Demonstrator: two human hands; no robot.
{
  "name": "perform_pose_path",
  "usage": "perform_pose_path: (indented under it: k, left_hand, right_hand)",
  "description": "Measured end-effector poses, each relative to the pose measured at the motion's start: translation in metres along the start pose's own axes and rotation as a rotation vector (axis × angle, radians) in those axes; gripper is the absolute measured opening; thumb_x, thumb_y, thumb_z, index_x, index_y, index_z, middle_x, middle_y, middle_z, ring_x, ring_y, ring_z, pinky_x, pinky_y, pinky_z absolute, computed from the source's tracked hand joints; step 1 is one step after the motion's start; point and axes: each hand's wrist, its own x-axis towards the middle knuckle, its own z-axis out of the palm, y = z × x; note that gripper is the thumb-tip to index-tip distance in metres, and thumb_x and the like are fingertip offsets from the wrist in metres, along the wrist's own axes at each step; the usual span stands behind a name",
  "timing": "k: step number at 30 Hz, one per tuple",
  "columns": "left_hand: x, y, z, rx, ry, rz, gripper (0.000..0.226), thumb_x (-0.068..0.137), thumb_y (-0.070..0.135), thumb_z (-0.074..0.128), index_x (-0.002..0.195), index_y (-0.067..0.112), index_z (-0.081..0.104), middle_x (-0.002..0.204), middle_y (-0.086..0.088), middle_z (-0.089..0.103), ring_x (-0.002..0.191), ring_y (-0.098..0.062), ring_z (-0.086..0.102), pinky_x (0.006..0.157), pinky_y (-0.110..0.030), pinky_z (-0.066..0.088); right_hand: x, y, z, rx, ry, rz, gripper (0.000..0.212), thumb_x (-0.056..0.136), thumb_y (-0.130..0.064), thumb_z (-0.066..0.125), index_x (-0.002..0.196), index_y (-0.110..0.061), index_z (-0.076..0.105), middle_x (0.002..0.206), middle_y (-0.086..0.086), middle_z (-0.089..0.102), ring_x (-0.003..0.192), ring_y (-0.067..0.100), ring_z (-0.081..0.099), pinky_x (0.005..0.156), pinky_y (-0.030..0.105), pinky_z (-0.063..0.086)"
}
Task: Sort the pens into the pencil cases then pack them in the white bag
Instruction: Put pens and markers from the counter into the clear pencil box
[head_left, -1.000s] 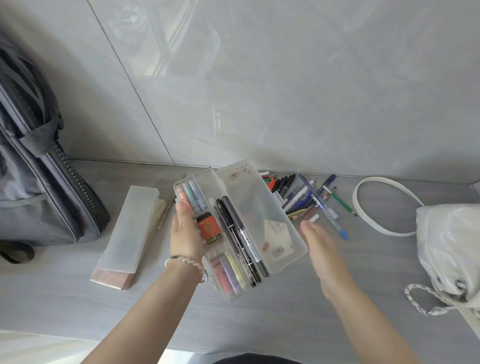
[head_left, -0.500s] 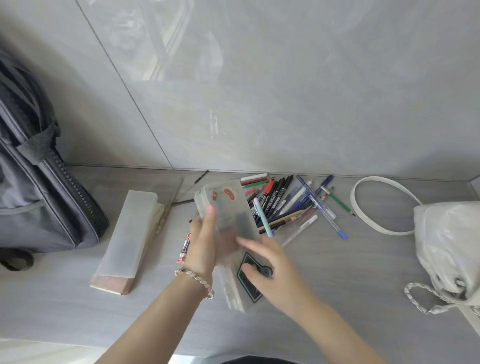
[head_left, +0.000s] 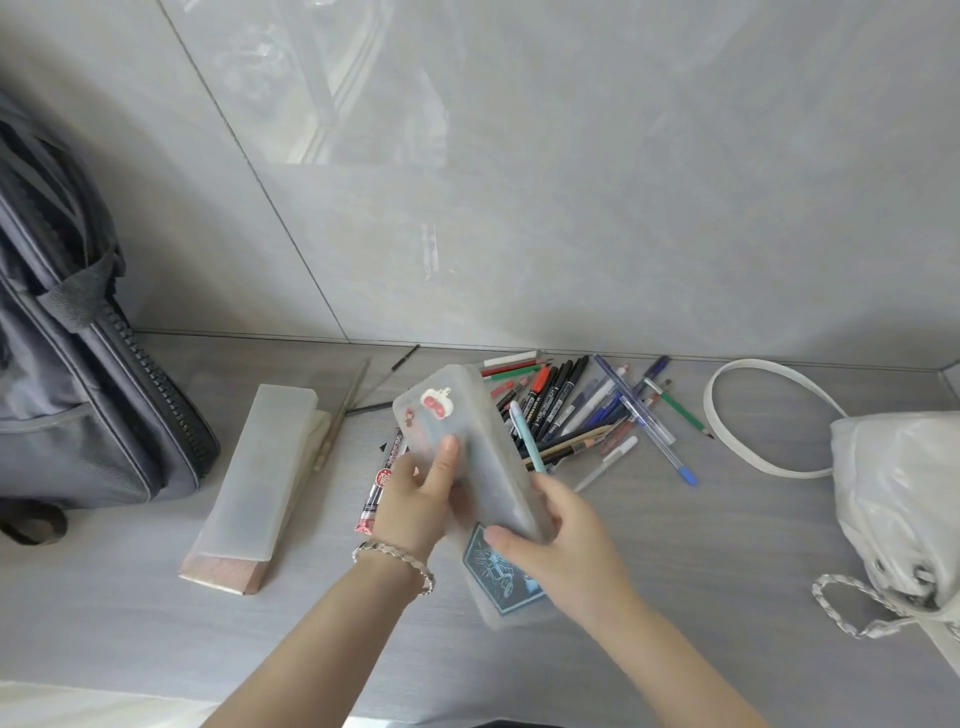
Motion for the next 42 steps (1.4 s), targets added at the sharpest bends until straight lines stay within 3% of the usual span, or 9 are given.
perform_pose_path:
  k: [3, 6, 15, 19, 26, 30, 34, 37, 42]
  left_hand:
    - [-0.005, 0.006, 0.01, -0.145, -0.021, -0.092, 0.049, 0.072, 0.05, 0.064, 0.105, 0.018, 0.048, 0.1, 0.0, 0.062, 0.091, -0.016, 0.063, 0.082, -0.042, 0.054]
    - [-0.009, 0.004, 0.012, -0.256, -0.012, -0.107, 0.058, 0.075, 0.049, 0.064, 0.121, 0.019, 0.046, 0.103, -0.001, 0.062, 0.09, -0.019, 0.064, 0.075, -0.037, 0.055]
    - [-0.016, -0.016, 0.023, -0.115, 0.118, -0.251, 0.077, 0.062, 0.059, 0.069, 0.119, 0.012, 0.047, 0.096, -0.001, 0.061, 0.077, -0.016, 0.058, 0.083, -0.043, 0.054]
    - [-0.015, -0.016, 0.024, -0.073, 0.044, -0.236, 0.084, 0.054, 0.067, 0.065, 0.118, 0.013, 0.054, 0.105, -0.012, 0.067, 0.094, -0.027, 0.066, 0.079, -0.045, 0.057]
    - [0.005, -0.002, 0.001, -0.272, -0.187, -0.246, 0.058, 0.081, 0.063, 0.045, 0.099, 0.013, 0.068, 0.105, -0.014, 0.072, 0.093, -0.026, 0.07, 0.08, -0.039, 0.058]
    - [0.021, 0.005, -0.004, -0.167, -0.115, -0.368, 0.071, 0.085, 0.066, 0.034, 0.127, 0.015, 0.057, 0.122, -0.007, 0.063, 0.103, -0.027, 0.061, 0.084, -0.035, 0.05]
    - [0.026, 0.007, 0.002, 0.005, 0.114, -0.228, 0.059, 0.09, 0.057, 0.037, 0.139, 0.024, 0.042, 0.129, 0.007, 0.051, 0.116, -0.018, 0.05, 0.094, -0.028, 0.037]
    - [0.027, 0.009, 0.0, 0.1, 0.145, -0.21, 0.064, 0.089, 0.061, 0.034, 0.136, 0.019, 0.046, 0.134, -0.001, 0.053, 0.124, -0.024, 0.049, 0.106, -0.034, 0.037]
    - [0.024, 0.009, 0.001, 0.164, 0.169, -0.169, 0.064, 0.092, 0.057, 0.028, 0.138, 0.014, 0.043, 0.136, -0.002, 0.049, 0.128, -0.025, 0.045, 0.099, -0.028, 0.034]
  right_hand:
    - [-0.007, -0.01, 0.008, -0.331, 0.09, -0.166, 0.043, 0.079, -0.035, 0.068, 0.118, -0.026, 0.052, 0.108, -0.008, 0.062, 0.1, 0.011, 0.057, 0.086, 0.029, 0.047]
    - [-0.009, -0.019, 0.008, -0.249, 0.017, -0.227, 0.032, 0.084, -0.041, 0.06, 0.113, -0.029, 0.052, 0.105, -0.012, 0.062, 0.096, 0.005, 0.057, 0.084, 0.027, 0.049]
    - [-0.006, -0.023, -0.003, -0.71, -0.06, -0.293, 0.042, 0.099, -0.039, 0.026, 0.134, -0.016, 0.035, 0.112, 0.006, 0.062, 0.101, 0.024, 0.059, 0.073, 0.03, 0.04]
    - [-0.003, -0.029, -0.01, -0.768, -0.118, -0.273, 0.044, 0.1, -0.036, 0.022, 0.139, -0.016, 0.025, 0.114, 0.008, 0.06, 0.1, 0.027, 0.06, 0.071, 0.035, 0.043]
    - [0.026, 0.013, -0.044, -0.216, 0.116, -0.058, 0.028, 0.1, -0.031, 0.021, 0.112, -0.035, 0.046, 0.093, 0.007, 0.069, 0.087, 0.024, 0.067, 0.084, 0.038, 0.051]
    - [0.03, 0.025, -0.044, 0.264, 0.088, 0.071, 0.026, 0.101, -0.022, 0.023, 0.112, -0.031, 0.045, 0.077, 0.008, 0.069, 0.066, 0.012, 0.069, 0.063, 0.021, 0.054]
    - [0.058, 0.04, -0.065, -0.173, 0.173, -0.056, 0.026, 0.098, -0.018, 0.04, 0.11, -0.014, 0.063, 0.101, -0.005, 0.067, 0.094, 0.009, 0.058, 0.08, 0.009, 0.041]
    - [0.097, 0.064, -0.091, -0.589, 0.394, 0.009, 0.032, 0.092, -0.017, 0.052, 0.122, -0.006, 0.055, 0.119, 0.014, 0.058, 0.11, 0.027, 0.051, 0.096, 0.032, 0.038]
    - [0.123, 0.089, -0.106, -1.013, 0.281, 0.192, 0.039, 0.094, -0.016, 0.045, 0.131, -0.006, 0.04, 0.13, 0.015, 0.047, 0.121, 0.031, 0.041, 0.099, 0.037, 0.035]
